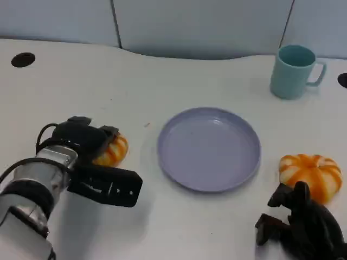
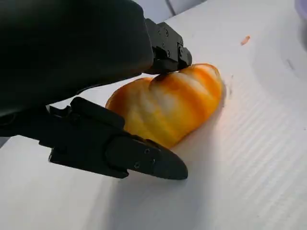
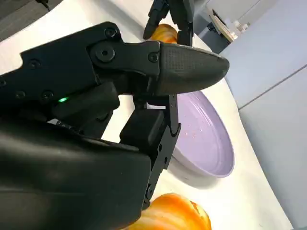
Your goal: Grasp the bread from the table and place it into the plate.
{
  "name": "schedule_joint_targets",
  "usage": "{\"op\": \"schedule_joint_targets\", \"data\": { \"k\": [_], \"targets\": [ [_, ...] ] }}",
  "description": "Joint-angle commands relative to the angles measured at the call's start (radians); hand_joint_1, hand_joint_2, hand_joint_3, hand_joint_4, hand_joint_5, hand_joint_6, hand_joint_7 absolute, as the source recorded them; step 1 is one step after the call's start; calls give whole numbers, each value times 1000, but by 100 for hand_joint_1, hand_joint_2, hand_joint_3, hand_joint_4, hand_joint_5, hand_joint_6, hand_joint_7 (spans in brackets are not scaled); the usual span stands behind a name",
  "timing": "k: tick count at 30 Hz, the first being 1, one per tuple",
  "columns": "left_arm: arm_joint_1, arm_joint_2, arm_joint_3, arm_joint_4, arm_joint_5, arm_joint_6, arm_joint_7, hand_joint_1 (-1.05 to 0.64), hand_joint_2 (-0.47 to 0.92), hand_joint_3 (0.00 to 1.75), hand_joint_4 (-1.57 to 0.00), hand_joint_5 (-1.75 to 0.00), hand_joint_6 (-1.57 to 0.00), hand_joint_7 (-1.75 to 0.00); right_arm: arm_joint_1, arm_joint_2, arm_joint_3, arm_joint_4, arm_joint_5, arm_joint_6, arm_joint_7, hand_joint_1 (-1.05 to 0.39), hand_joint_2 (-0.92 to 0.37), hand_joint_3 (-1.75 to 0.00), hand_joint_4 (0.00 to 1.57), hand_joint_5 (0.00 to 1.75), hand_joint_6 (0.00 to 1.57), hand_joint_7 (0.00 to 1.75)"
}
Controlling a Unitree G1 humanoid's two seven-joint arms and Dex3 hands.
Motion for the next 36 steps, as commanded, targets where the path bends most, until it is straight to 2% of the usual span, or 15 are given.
{"op": "schedule_joint_targets", "data": {
  "k": [1,4,15,19,20,21,22,24,25,27,28,31,33,34,36],
  "targets": [
    [-23,-15,-25,46,-14,35,-41,-71,81,1,-4,-2,-13,-1,27,-22,-10,-8,7,13,6,-45,-92,-52,117,134,101,127],
    [-21,-25,-22,57,-32,42,-45,-65,82,1,-8,-4,-15,-1,33,-23,-14,-10,13,11,15,-45,-92,-53,117,134,100,127],
    [10,-43,62,72,-188,34,-88,-37,92,7,-94,-23,-91,-6,63,-14,-16,-57,7,22,-10,-44,-92,-54,120,133,103,127],
    [34,-45,63,67,-199,23,-15,-39,91,2,-108,-33,-114,-6,71,-14,-16,-68,12,27,-10,-44,-92,-56,121,132,104,126],
    [41,-45,55,66,-191,20,14,-40,89,1,-103,-55,-120,-5,72,-14,-17,-69,15,30,-9,-44,-92,-56,121,132,104,126],
    [45,-45,49,66,-185,18,35,-39,90,1,-86,-110,-127,-9,73,-14,-18,-70,16,32,-8,-44,-92,-55,121,131,104,126],
    [47,-45,45,66,-182,17,47,-39,91,0,-78,-132,-128,-11,73,-15,-18,-71,17,33,-8,-44,-92,-54,121,130,104,126],
    [48,-45,39,68,-183,17,56,-38,91,0,-71,-150,-128,-16,73,-14,-18,-72,17,34,-8,-44,-92,-54,121,130,104,126],
    [58,-44,37,66,-183,7,89,-38,91,0,-71,-152,-122,-29,75,-13,-18,-74,16,33,-10,-44,-92,-54,121,129,104,126],
    [71,-43,33,65,-184,-6,133,-34,92,27,-66,-169,-78,-99,78,-11,-17,-78,15,32,-14,-44,-92,-54,122,129,104,126],
    [77,-40,35,62,-187,-20,166,-34,92,31,-65,-172,-71,-110,80,-9,-17,-83,17,39,-18,-44,-92,-54,122,129,104,126],
    [82,-34,39,59,-193,-42,222,-30,92,29,-70,-172,-75,-109,84,-7,-16,-93,18,48,-23,-45,-92,-51,121,129,104,126],
    [84,-29,49,56,-202,-62,261,-29,92,26,-69,-174,-61,-137,86,-6,-13,-93,14,42,-20,-45,-92,-51,120,129,103,126],
    [84,-26,61,53,-213,-77,288,-28,92,25,-72,-174,-64,-139,85,-7,-11,-92,11,39,-20,-45,-92,-52,119,130,103,127],
    [82,-23,78,50,-226,-100,326,-25,92,36,-76,-175,-57,-167,84,-7,-9,-89,6,34,-20,-46,-92,-52,118,130,102,127]
  ]
}}
